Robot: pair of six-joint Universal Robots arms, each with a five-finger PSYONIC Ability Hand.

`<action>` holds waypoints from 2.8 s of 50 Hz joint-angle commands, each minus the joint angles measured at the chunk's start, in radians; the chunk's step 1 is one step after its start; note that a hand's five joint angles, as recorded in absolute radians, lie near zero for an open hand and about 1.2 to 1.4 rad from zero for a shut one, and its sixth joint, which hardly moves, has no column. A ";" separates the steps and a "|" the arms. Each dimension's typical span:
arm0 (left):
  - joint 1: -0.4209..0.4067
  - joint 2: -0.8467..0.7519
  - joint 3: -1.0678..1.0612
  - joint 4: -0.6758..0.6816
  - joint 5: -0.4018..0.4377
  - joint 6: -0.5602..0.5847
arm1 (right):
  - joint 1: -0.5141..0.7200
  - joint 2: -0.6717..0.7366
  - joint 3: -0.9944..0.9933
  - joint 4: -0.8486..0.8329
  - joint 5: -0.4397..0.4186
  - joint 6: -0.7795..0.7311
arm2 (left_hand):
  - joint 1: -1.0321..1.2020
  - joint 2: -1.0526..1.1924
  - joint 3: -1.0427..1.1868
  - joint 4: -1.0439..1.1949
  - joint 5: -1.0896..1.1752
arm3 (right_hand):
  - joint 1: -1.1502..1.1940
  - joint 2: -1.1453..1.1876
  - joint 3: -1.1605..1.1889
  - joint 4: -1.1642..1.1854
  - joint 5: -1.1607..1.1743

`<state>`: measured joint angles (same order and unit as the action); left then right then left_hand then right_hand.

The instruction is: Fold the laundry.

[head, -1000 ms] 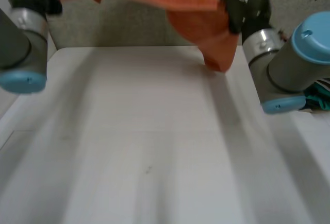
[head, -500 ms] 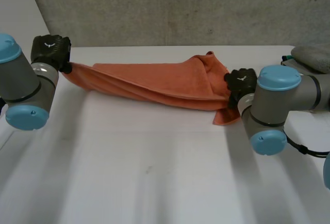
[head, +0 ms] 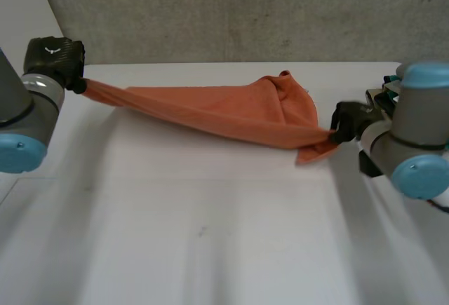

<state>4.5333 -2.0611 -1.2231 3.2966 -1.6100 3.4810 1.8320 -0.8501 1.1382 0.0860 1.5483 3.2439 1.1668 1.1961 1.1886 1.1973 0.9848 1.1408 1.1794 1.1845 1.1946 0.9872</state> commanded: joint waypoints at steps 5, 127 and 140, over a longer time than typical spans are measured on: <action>0.021 0.367 -0.038 -0.245 0.061 0.062 | -0.033 -0.444 0.049 0.060 0.010 -0.729 | 0.229 0.200 0.208 0.199 0.237 | 0.255 0.217 0.212 0.202 0.235; 0.052 0.246 -0.397 -0.517 0.035 0.725 | -0.192 -0.337 0.393 0.288 -0.111 -1.350 | 0.229 0.200 0.208 0.199 0.237 | 0.255 0.217 0.212 0.202 0.235; -0.045 -0.151 0.108 -0.488 -0.097 0.553 | -0.145 -0.035 0.033 0.127 -0.099 -1.342 | 0.229 0.200 0.208 0.199 0.237 | 0.255 0.217 0.212 0.202 0.235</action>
<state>4.5106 -2.0344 -1.3557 2.8221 -1.6496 4.1188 1.6621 -1.0161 1.3675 0.3154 1.4414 1.8944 1.1668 1.1962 1.1886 1.1978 0.9848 1.1418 1.1811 1.1860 1.1954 0.9968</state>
